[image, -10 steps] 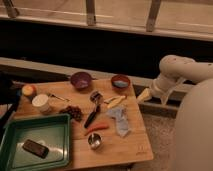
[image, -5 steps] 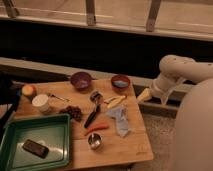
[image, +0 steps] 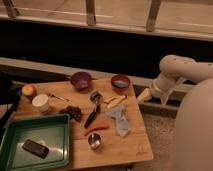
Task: Wipe purple bowl with sponge
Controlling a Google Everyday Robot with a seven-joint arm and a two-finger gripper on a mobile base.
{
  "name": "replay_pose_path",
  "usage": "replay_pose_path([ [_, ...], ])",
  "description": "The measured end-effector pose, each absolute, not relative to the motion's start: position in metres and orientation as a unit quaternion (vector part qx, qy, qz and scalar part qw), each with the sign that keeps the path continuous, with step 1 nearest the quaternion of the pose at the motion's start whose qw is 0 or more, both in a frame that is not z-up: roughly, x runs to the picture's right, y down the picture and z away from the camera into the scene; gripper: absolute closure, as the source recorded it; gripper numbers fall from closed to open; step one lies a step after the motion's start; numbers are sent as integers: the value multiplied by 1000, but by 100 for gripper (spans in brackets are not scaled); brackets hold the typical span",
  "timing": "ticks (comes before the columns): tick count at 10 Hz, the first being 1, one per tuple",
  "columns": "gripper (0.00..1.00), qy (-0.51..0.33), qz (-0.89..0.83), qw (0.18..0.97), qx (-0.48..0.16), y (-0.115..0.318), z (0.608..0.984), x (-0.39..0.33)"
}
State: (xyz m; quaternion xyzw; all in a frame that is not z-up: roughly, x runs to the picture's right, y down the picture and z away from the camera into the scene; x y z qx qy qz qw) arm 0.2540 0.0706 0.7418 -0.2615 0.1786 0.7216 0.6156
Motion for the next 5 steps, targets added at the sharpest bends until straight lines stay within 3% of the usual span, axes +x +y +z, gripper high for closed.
replay_pose_path([
  [5, 20, 110, 673, 702, -206, 24, 743, 208],
])
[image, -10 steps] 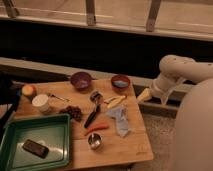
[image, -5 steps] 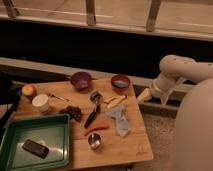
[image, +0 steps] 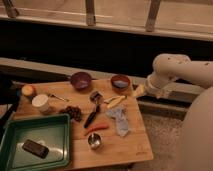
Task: Wipe purple bowl with sponge
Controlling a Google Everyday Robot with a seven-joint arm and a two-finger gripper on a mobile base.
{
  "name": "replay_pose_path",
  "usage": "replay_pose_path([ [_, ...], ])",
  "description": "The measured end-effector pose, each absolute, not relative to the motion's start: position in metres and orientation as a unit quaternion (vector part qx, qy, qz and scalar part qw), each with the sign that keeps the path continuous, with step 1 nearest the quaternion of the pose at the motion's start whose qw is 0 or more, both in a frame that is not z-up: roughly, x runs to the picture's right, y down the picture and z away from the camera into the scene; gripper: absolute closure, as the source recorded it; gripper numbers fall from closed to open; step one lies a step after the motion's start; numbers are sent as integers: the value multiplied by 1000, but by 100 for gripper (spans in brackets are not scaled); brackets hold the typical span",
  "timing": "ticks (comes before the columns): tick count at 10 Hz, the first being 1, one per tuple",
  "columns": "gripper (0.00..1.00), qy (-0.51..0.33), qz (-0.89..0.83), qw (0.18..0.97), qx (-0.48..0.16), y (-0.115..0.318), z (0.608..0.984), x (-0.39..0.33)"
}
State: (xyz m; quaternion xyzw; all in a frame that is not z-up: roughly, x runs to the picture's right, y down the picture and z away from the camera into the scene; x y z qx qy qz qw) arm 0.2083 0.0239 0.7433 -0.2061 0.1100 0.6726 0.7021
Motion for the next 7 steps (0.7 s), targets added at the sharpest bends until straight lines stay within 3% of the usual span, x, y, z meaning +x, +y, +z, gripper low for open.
replay_pose_path([
  [5, 20, 52, 614, 769, -171, -45, 755, 153],
  [7, 20, 47, 611, 771, -174, -51, 754, 150],
])
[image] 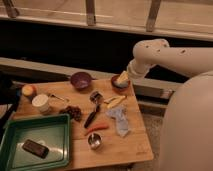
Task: Wipe purple bowl with sponge
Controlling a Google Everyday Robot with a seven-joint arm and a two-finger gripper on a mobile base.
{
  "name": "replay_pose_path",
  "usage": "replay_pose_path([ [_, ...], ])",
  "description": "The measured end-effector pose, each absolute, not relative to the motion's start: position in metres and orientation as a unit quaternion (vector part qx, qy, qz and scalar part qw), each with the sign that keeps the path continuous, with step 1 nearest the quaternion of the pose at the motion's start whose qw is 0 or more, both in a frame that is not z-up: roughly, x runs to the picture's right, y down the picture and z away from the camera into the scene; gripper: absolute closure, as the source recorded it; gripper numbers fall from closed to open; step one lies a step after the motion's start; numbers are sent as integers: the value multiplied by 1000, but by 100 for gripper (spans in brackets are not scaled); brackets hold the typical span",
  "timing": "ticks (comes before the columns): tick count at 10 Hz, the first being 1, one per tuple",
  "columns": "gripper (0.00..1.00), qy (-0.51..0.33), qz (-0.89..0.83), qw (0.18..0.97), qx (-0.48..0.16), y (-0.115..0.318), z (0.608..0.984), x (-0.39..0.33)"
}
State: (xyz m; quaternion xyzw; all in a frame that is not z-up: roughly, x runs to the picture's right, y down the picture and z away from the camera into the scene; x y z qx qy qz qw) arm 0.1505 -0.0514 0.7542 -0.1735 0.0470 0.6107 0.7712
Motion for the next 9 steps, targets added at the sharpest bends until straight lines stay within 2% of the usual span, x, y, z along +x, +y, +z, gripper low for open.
replay_pose_path([
  [4, 20, 36, 621, 763, -179, -52, 759, 150],
  [9, 20, 6, 628, 747, -217, -50, 820, 114],
])
